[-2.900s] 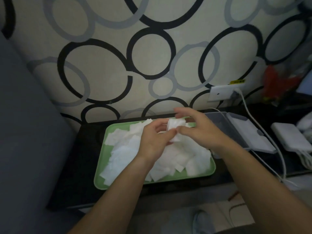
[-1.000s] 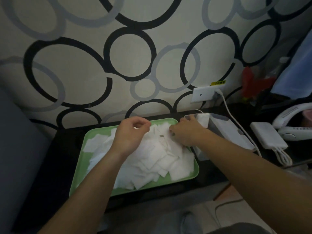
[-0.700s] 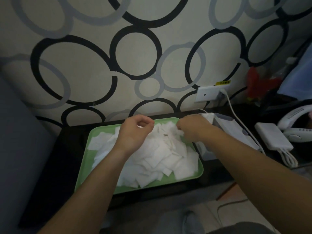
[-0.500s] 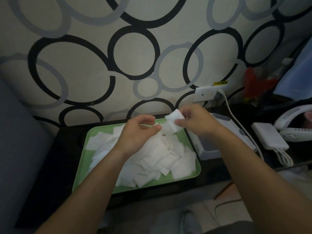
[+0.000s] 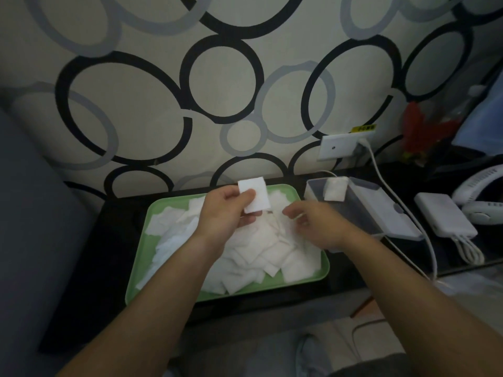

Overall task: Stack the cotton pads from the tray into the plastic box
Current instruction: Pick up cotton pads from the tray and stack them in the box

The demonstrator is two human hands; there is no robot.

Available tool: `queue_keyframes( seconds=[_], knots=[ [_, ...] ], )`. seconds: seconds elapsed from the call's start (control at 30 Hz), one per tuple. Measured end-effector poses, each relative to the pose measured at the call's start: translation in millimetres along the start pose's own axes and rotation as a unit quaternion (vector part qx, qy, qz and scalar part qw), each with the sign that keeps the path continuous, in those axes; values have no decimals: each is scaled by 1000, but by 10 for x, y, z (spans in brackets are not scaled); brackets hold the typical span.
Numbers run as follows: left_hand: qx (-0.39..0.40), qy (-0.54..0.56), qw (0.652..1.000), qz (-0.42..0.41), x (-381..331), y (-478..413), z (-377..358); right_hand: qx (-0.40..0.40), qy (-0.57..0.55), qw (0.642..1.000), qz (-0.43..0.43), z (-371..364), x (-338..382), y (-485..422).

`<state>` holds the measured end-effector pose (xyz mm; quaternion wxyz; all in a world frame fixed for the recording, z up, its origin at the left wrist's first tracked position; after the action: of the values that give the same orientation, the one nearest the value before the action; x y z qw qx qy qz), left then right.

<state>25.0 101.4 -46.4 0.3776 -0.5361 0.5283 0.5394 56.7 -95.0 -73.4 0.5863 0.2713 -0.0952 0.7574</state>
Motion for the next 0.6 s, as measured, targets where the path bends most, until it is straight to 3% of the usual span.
queue_keyframes(
  seconds=[0.1, 0.33, 0.43, 0.53, 0.6],
  knots=[
    [0, -9, 1000, 0, 0, 6, -1, 43, 43, 998, -3, -58, 35, -8],
    [6, -15, 1000, -10, 29, 0, 4, 2, 46, 998, 41, 86, 91, 49],
    [0, -16, 1000, -1, 57, -18, 14, -13, -133, 991, 30, 208, 95, 113],
    [-3, -32, 999, 11, 103, -27, -8, 15, -375, 927, 22, 217, 168, 169],
    [9, -37, 999, 14, 126, -13, -47, 20, -463, 886, 23, 178, 211, 157]
  ],
)
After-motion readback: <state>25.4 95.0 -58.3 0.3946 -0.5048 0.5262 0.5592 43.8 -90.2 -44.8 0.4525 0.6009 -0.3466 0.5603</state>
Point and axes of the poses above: each hand's wrist, its own y-axis away from the middle knuckle, its own z-axis out of the back of the hand, x = y × z, the point moved 3 cm from there along -y, towards the middle knuckle, and after that the axes turned 5 degrees about y, right-handed, at the moved point
